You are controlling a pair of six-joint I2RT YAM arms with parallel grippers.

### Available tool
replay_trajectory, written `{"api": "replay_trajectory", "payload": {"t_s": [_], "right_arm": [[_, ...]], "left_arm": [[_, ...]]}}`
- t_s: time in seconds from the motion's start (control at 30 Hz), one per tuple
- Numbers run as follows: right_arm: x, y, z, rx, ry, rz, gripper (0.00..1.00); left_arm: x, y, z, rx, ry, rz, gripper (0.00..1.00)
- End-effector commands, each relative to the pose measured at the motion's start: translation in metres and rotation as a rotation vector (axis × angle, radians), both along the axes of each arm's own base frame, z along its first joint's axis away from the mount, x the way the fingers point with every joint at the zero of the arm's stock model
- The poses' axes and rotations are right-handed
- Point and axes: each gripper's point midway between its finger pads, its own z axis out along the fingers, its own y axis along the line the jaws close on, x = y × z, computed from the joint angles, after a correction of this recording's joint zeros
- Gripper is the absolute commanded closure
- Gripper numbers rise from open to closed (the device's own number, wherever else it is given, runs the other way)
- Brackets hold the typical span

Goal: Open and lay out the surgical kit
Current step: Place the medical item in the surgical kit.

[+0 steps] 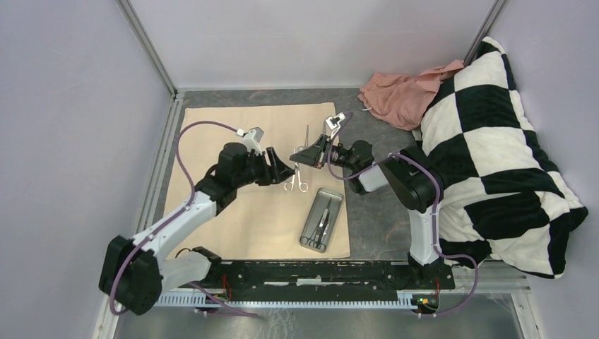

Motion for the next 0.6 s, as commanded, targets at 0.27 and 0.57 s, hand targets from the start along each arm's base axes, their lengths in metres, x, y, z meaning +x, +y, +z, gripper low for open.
{"api": "replay_trajectory", "payload": {"t_s": [0.27, 0.57], "right_arm": [[-0.122, -0.032, 0.149, 0.262, -0.658, 0.299, 1.0], [-0.191, -0.044, 0.23, 0.384, -0.694, 0.397, 1.0]], "left_arm": [[-0.084, -0.013, 0.137, -0.364, -0.479, -0.404, 0.27], [-0.151, -0.015, 0.223, -0.711, -0.66, -0.712, 0.26]]}}
